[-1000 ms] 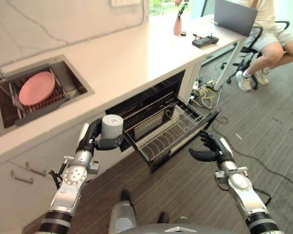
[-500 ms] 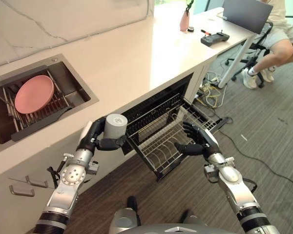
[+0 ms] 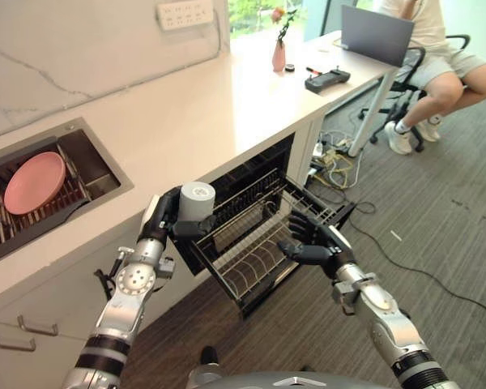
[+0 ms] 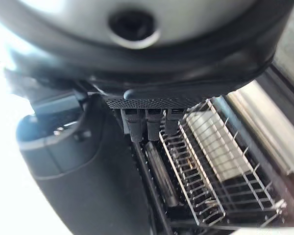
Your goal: Place the dishes in the dishwasher.
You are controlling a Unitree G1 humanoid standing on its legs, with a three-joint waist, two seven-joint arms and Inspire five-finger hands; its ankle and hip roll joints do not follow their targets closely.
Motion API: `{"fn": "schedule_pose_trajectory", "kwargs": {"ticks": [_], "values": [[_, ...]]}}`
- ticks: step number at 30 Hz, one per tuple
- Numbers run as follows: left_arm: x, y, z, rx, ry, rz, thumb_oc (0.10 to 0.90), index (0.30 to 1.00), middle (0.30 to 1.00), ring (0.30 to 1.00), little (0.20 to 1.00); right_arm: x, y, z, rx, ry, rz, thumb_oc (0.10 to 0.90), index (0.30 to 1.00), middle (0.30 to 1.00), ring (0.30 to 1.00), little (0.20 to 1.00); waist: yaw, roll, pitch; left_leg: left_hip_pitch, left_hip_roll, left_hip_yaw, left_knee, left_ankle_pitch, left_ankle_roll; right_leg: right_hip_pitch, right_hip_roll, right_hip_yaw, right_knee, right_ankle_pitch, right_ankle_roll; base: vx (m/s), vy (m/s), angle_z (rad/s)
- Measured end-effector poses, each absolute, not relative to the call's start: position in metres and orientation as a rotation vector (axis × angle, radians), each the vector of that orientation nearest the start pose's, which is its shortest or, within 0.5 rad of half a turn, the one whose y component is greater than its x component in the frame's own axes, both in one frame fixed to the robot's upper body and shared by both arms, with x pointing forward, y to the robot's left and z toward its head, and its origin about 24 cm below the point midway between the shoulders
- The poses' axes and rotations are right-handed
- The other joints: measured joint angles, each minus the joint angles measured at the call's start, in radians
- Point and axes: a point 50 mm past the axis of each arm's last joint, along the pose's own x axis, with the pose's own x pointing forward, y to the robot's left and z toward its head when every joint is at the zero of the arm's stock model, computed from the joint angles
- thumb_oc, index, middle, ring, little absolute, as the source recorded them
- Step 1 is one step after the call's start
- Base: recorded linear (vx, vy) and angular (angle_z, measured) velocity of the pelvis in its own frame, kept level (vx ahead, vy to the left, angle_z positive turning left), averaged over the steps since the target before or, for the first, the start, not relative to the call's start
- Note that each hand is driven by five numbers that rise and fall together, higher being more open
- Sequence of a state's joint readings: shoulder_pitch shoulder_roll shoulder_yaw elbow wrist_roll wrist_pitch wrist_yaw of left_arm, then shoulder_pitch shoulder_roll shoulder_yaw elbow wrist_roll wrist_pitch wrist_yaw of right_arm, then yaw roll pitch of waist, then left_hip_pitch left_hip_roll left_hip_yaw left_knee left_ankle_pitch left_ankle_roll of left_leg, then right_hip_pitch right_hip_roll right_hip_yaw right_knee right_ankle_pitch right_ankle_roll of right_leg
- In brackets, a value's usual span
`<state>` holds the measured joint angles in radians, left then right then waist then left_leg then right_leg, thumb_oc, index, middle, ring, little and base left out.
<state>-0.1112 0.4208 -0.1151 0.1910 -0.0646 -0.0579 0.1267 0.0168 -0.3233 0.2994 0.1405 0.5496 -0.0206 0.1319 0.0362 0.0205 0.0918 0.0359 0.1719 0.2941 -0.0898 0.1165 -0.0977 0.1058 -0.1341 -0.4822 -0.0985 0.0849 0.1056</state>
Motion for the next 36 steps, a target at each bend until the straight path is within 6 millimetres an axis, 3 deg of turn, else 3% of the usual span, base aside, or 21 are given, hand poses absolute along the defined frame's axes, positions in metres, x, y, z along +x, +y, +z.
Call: {"fn": "schedule_pose_trajectory", "kwargs": {"ticks": [4, 8, 13, 17, 23, 30, 36], "values": [[0.28, 0.196, 0.045, 0.403, -0.011, 0.07, 0.4, 0.3, 0.3, 0.3, 0.3, 0.226, -0.111, 0.014, 0.386, 0.195, 0.412, 0.8, 0.9, 0.9, 0.9, 0.9, -0.029, 0.011, -0.017, 0.013, -0.003, 0.028, -0.001, -0.007, -0.003, -0.006, -0.005, 0.028, 0.0, 0.002, 0.004, 0.03, -0.001, -0.19], [0.304, 0.165, 0.05, 0.428, -0.052, 0.121, 0.4, 0.3, 0.3, 0.3, 0.3, 0.228, -0.072, 0.035, 0.49, 0.176, 0.511, 0.8, 0.9, 0.9, 0.9, 0.9, -0.054, 0.029, -0.03, 0.011, -0.003, 0.065, -0.001, -0.008, -0.002, -0.036, -0.006, 0.07, 0.0, 0.016, -0.002, -0.01, 0.038, -0.29], [0.309, 0.16, 0.061, 0.494, -0.116, 0.159, 0.4, 0.3, 0.3, 0.3, 0.3, 0.234, -0.069, 0.045, 0.511, 0.163, 0.473, 0.8, 0.9, 0.9, 0.9, 0.9, -0.081, 0.05, -0.04, 0.009, -0.004, 0.111, -0.001, -0.012, 0.005, -0.068, -0.008, 0.112, 0.0, 0.027, -0.001, 0.01, 0.049, -0.26], [0.309, 0.154, 0.06, 0.515, -0.125, 0.171, 0.4, 0.3, 0.3, 0.3, 0.3, 0.234, -0.069, 0.045, 0.508, 0.171, 0.43, 0.8, 0.9, 0.9, 0.9, 0.9, -0.094, 0.068, -0.04, 0.009, -0.003, 0.111, -0.001, -0.012, 0.005, -0.068, -0.007, 0.113, 0.0, 0.028, -0.002, 0.0, 0.009, -0.04], [0.305, 0.141, 0.054, 0.601, -0.14, 0.186, 0.4, 0.3, 0.3, 0.3, 0.3, 0.237, -0.065, 0.047, 0.514, 0.175, 0.322, 0.8, 0.9, 0.9, 0.9, 0.9, -0.087, 0.079, -0.04, 0.009, -0.005, 0.106, -0.001, -0.012, 0.005, -0.063, -0.008, 0.107, 0.0, 0.028, -0.002, 0.0, 0.011, 0.02], [0.299, 0.12, 0.045, 0.628, -0.13, 0.19, 0.4, 0.3, 0.3, 0.3, 0.3, 0.247, -0.055, 0.065, 0.608, 0.095, 0.163, 0.8, 0.9, 0.9, 0.9, 0.9, -0.07, 0.088, -0.043, 0.008, -0.01, 0.081, -0.001, -0.011, 0.006, -0.048, -0.013, 0.082, 0.0, 0.027, -0.002, 0.01, 0.015, 0.1], [0.297, 0.116, 0.042, 0.67, -0.132, 0.184, 0.4, 0.3, 0.3, 0.3, 0.3, 0.255, -0.051, 0.066, 0.625, 0.095, 0.101, 0.8, 0.9, 0.9, 0.9, 0.9, -0.046, 0.09, -0.045, 0.005, -0.019, 0.051, -0.001, -0.009, 0.008, -0.031, -0.022, 0.053, 0.0, 0.024, 0.003, 0.01, 0.005, 0.16]]}}
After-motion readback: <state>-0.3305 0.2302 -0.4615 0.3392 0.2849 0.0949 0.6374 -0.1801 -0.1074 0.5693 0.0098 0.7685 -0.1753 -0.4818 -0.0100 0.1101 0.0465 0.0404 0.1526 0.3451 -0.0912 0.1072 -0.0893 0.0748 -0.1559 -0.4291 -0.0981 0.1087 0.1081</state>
